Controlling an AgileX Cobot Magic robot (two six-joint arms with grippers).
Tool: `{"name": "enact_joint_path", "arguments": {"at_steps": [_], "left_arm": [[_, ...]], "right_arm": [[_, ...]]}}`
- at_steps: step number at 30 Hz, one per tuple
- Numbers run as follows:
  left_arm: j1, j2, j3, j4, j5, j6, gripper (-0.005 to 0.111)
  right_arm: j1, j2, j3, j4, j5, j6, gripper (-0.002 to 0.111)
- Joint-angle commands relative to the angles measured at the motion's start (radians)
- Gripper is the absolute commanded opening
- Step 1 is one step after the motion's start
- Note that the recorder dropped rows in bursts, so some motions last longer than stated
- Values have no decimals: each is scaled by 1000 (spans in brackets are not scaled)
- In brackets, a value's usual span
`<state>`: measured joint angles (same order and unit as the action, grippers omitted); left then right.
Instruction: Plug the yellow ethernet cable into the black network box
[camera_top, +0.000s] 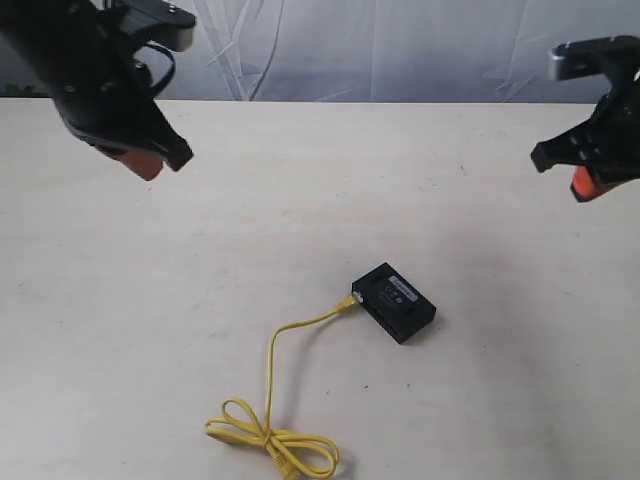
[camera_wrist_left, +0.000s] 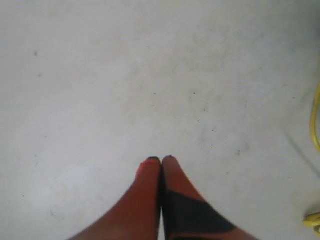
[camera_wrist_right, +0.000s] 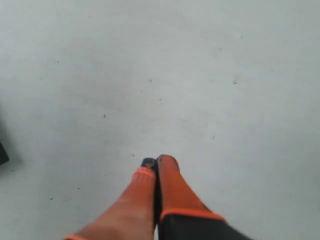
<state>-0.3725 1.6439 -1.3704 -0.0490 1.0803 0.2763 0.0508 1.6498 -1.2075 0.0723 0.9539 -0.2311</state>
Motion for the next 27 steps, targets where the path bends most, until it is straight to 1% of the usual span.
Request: {"name": "enact_joint_path", "arguments": {"at_steps": [1,5,10,17,21,27], "left_arm": [[47,-143,128,-18,-134,-16,0],[73,-268,240,-31,-256,-16,0],[73,-426,373,-51,-377,-16,0],[73,-661,564,-59,-557,-16,0],[73,-796,662,-80,-636,-16,0],[73,-962,770,-97,-708,-16,0]], "right_arm": [[-11,-153,43,-18,-56,24,-1],[-11,-309,137,-20,-170,39,-1],[-11,-486,285,-22,-320,74,-1],[-11,-741,493,-3,-528,74,-1],[-11,-864,588,7,-613,74,-1],[-11,-1037,666,11,-663,74,-1]]}}
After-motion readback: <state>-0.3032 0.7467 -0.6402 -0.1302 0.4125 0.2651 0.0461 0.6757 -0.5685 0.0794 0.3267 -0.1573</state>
